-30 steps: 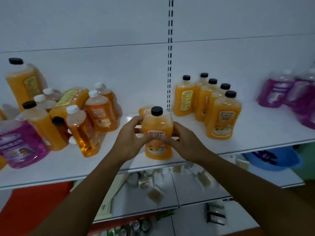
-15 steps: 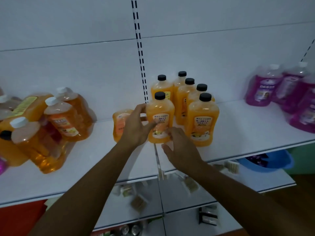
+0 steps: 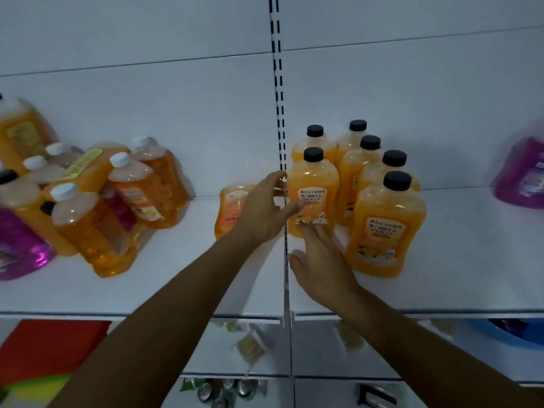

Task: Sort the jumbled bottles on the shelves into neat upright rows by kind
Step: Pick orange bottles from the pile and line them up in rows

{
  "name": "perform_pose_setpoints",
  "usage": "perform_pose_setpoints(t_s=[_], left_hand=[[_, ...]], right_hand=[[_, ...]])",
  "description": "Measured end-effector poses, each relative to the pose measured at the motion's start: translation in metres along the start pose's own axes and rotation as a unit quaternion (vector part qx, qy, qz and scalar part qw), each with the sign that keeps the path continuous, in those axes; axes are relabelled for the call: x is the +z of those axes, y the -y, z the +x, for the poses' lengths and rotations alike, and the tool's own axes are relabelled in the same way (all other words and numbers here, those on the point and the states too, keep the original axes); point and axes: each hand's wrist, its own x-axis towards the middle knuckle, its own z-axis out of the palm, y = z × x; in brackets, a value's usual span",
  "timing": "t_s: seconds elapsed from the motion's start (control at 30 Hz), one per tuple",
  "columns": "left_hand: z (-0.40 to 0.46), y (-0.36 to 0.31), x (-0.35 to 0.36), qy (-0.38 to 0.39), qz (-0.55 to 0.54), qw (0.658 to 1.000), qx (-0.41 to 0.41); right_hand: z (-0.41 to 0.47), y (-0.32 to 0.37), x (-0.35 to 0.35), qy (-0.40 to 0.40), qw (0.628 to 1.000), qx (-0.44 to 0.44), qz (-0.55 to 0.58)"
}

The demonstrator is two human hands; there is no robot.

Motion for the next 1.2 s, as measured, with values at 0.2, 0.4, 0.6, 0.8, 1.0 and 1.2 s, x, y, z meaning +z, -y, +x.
perform_pose_setpoints(t_s=[0.2,0.4,0.6,0.8,1.0,1.2], left_hand=[[-0.037,0.055,-0.055,-0.076,0.07,0.992,-0.077],[-0.064,0.086,-0.084,-0.014,0.002,0.982,-0.189],[-0.058,0.096,-0.095,0.025,-0.045,0.985,-0.165],[-0.068,0.115,-0.114,0.051,-0.047,0.99,-0.122],[-0.088,0.119,-0.131,0.033,-0.013,0.993,-0.11],[-0.117,0.129,-0.153,0.022,0.003,0.992,-0.127]], right_hand=[[0.019,0.022,0.014,0.048,0.998,-0.048,0.013],[0.043,0.038,0.042,0.118,0.991,-0.07,0.004],[0.059,0.047,0.059,0.101,0.993,-0.068,-0.006],[0.072,0.061,0.078,0.091,0.993,-0.073,-0.037],[0.084,0.068,0.098,0.067,0.991,-0.09,-0.071],[0.099,0.063,0.111,0.099,0.96,-0.208,-0.161]])
